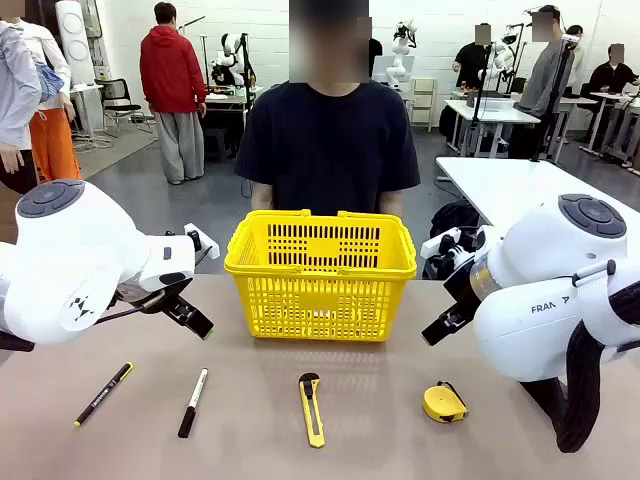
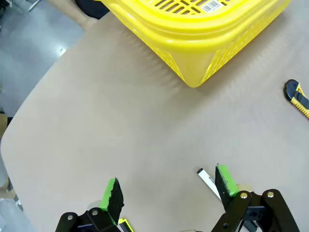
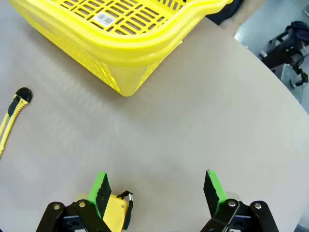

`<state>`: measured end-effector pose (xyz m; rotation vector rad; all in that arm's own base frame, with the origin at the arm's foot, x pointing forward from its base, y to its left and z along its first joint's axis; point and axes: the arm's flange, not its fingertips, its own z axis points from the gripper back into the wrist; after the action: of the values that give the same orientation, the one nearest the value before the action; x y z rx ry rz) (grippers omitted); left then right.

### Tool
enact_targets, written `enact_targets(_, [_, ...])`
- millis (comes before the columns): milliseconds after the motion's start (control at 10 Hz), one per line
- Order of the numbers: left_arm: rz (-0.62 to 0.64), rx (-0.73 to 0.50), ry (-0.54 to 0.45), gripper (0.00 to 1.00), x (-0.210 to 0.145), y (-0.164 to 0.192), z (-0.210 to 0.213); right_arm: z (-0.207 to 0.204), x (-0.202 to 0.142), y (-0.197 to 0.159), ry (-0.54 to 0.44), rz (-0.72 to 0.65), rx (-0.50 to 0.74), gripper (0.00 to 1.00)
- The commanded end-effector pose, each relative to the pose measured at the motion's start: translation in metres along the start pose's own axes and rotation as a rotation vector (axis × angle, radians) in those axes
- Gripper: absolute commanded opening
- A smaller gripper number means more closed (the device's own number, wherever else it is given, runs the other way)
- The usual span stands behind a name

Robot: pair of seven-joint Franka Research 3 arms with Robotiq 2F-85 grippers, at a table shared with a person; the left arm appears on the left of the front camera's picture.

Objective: Place the items the person wants into the basket.
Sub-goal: Pick up the item the person points to and place it in the Market Basket.

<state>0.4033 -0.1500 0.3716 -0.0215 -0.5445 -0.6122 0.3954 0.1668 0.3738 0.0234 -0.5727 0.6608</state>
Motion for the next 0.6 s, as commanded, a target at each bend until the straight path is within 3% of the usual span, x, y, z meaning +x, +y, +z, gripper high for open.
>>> enact_targets(0, [0.0, 0.0, 0.0, 1.0, 0.0, -0.0001, 0.0, 0.0, 0.0, 0.0, 0.0, 0.0, 0.0, 1.0])
enact_targets(500, [0.0, 0.0, 0.0, 1.0, 0.0, -0.0001, 0.0, 0.0, 0.0, 0.0, 0.0, 0.0, 0.0, 1.0])
